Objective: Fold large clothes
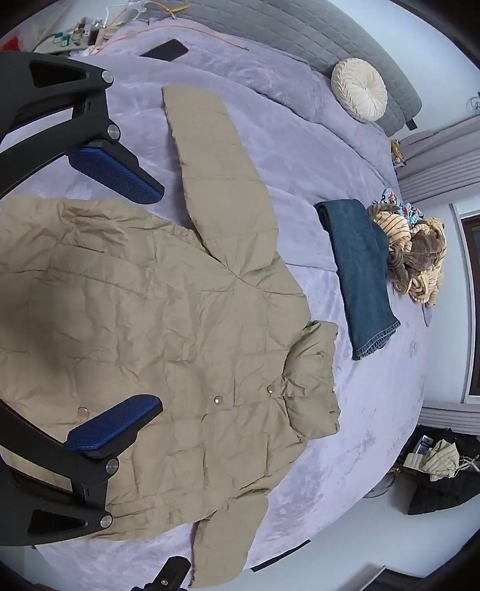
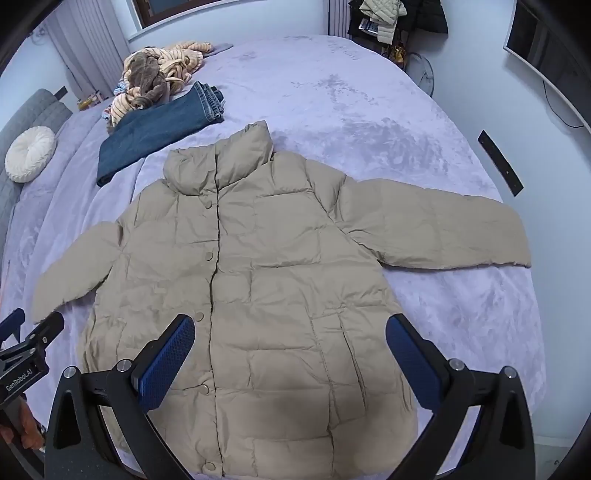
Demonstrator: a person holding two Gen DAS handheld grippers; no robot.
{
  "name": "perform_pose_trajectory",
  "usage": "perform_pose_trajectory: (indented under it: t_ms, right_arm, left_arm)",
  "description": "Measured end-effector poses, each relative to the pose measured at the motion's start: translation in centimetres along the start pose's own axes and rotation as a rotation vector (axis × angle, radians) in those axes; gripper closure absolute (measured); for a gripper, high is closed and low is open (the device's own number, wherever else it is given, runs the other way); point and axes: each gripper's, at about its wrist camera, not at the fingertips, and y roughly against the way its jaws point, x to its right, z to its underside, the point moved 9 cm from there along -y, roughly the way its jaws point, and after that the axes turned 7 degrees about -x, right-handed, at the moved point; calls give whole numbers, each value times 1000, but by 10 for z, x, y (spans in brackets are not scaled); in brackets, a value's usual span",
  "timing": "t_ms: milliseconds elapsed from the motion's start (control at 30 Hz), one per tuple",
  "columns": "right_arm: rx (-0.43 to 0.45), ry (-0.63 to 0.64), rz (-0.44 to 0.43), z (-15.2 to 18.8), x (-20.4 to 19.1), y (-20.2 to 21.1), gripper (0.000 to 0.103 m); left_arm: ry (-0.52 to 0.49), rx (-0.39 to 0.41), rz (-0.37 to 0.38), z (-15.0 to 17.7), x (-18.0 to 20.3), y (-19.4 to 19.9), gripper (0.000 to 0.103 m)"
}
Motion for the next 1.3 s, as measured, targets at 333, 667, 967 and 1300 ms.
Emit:
perform_pose_trajectory:
  t_ms: [333,667,967,1300]
  right_arm:
    - [18,19,28,-5,-4,7,0]
    - [19,22,34,-5,-4,7,0]
    - [19,23,33,-5,-4,8,0]
    - [20,23,34,-5,-4,7,0]
  left_arm:
    - [-2,0,-3,-2,-3,1,0]
    - [-2,2,-9,-3,-3,1,0]
    - [-4,2,-8,-4,-4,1,0]
    - [-6,3,-8,-3,-4,1,0]
